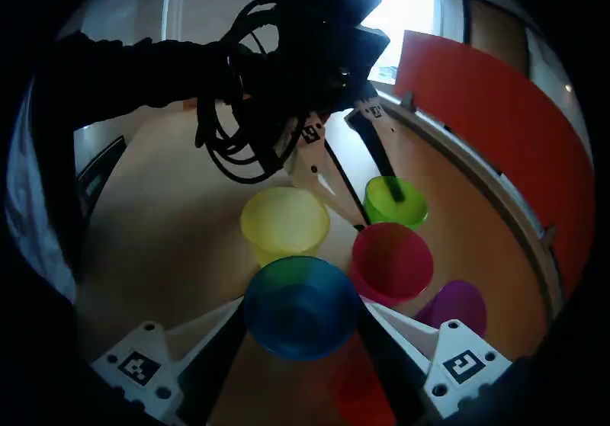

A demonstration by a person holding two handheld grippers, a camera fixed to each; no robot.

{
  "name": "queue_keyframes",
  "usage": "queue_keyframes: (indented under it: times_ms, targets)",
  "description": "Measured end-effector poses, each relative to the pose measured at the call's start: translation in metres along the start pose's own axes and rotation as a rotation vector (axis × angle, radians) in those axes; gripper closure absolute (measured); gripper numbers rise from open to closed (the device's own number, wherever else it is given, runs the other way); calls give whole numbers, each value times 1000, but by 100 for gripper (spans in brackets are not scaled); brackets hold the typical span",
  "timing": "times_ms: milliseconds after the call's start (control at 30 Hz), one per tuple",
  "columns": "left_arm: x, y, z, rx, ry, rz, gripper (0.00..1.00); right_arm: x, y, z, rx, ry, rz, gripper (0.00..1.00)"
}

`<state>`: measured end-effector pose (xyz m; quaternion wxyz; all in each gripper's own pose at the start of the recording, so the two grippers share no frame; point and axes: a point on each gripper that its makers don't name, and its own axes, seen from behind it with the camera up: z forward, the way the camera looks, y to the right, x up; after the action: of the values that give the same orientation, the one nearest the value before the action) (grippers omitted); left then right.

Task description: Pour water

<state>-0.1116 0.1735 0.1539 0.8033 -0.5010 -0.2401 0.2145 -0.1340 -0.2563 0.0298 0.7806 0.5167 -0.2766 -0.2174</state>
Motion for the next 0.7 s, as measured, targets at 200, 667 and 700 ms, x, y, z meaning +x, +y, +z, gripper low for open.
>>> queue_keyframes:
  times_ms: [200, 667, 700]
  targets:
    - [0, 0, -2, 2, -3, 0, 17, 0, -1, -1, 0, -2, -3, 6]
    - [2, 1, -10, 1, 0, -5, 17, -1, -4, -6, 4, -1, -15, 7]
    - [2, 1, -10, 1, 0, -4, 17, -1, -4, -7, 3, 1, -16, 7]
